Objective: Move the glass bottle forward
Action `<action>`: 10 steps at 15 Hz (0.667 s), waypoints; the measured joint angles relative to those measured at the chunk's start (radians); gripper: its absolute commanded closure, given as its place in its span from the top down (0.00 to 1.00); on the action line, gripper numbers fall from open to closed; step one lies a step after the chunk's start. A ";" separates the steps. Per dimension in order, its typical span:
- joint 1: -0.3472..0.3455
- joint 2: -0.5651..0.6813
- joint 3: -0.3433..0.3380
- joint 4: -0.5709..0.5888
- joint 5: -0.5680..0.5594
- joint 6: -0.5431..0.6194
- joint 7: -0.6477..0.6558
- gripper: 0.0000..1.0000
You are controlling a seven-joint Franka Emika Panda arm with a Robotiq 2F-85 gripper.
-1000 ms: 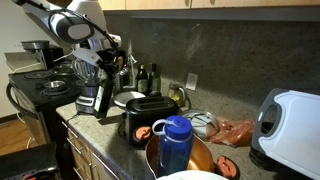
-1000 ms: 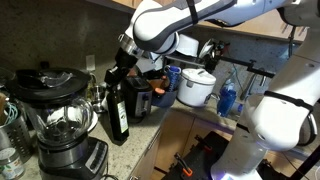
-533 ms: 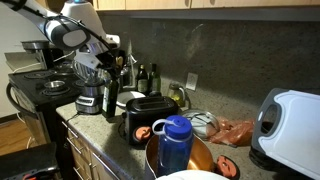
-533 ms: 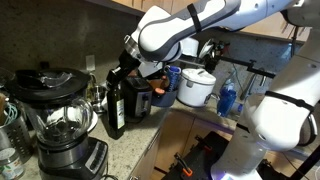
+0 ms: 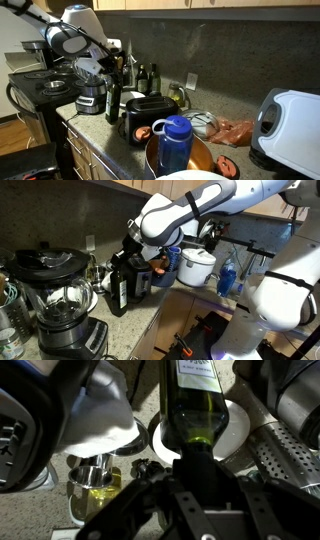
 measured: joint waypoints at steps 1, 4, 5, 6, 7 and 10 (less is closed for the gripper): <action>0.000 0.003 -0.011 0.000 0.000 0.004 -0.014 0.14; 0.004 0.005 -0.005 -0.012 0.000 0.027 -0.017 0.16; 0.011 0.005 -0.002 -0.018 0.000 0.033 -0.017 0.52; 0.017 0.006 0.000 -0.022 0.000 0.036 -0.017 0.59; 0.025 0.006 0.000 -0.025 0.000 0.039 -0.017 0.66; 0.037 -0.007 0.001 -0.021 0.000 0.059 -0.017 0.88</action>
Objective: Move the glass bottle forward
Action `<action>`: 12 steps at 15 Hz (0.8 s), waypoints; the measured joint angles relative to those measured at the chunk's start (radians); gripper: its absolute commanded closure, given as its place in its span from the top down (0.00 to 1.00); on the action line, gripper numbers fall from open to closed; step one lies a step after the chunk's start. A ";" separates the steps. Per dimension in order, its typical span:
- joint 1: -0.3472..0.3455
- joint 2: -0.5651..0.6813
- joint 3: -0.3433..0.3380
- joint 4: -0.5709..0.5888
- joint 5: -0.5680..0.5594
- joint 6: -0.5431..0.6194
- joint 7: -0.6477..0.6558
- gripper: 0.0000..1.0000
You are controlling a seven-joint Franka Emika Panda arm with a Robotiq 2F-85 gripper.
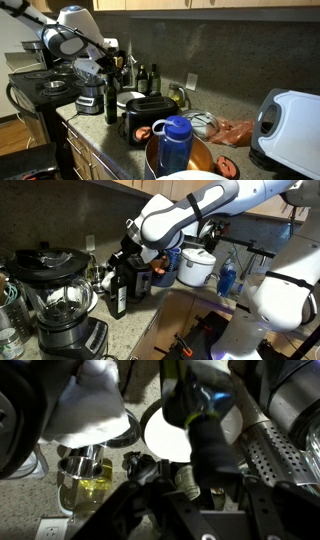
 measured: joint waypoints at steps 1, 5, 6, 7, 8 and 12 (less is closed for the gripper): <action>0.003 -0.004 0.000 0.000 0.000 0.007 0.000 0.96; 0.009 -0.015 0.000 0.000 0.000 0.022 0.000 1.00; 0.010 -0.016 0.000 0.000 0.000 0.023 0.000 1.00; 0.012 -0.017 0.000 0.000 0.000 0.023 0.000 1.00; 0.013 -0.018 0.000 0.000 0.000 0.023 0.001 1.00; 0.003 -0.017 -0.040 0.036 0.001 -0.091 0.005 1.00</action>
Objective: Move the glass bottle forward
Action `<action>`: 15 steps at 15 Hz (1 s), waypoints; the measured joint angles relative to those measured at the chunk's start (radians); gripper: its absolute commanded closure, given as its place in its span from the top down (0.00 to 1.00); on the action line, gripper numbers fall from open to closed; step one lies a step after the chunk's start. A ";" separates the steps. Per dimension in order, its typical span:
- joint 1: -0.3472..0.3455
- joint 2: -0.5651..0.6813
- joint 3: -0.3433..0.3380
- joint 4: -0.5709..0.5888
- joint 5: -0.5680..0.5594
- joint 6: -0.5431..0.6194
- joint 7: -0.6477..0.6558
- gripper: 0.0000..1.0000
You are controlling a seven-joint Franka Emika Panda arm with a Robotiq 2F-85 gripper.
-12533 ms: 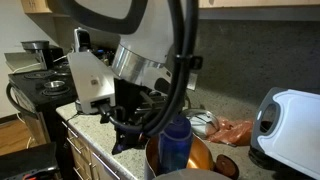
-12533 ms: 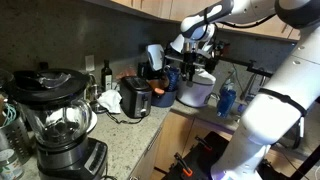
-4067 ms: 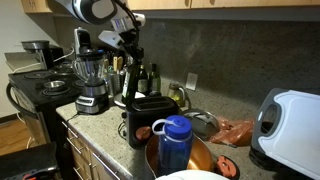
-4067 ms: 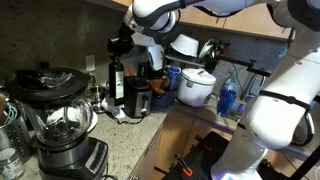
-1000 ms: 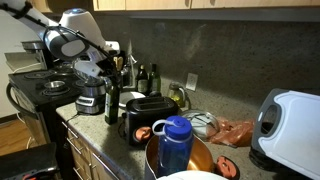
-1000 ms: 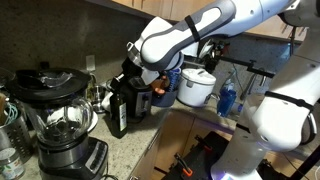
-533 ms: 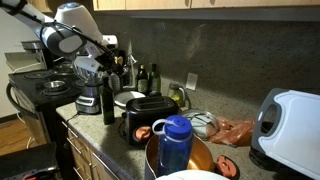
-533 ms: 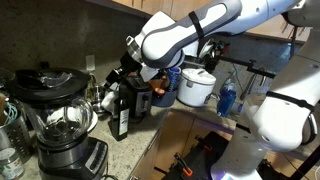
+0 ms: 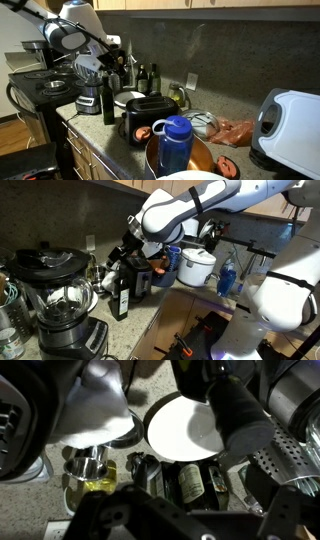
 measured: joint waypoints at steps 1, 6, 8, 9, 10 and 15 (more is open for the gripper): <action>-0.012 0.002 -0.019 0.025 0.000 -0.058 0.000 1.00; -0.123 0.044 -0.077 0.191 -0.010 -0.273 -0.004 1.00; -0.172 0.082 -0.080 0.267 -0.052 -0.349 0.017 1.00; -0.193 0.103 -0.080 0.305 -0.084 -0.400 0.041 1.00; -0.210 0.123 -0.080 0.344 -0.110 -0.458 0.062 1.00; -0.258 0.211 -0.080 0.482 -0.160 -0.667 0.090 1.00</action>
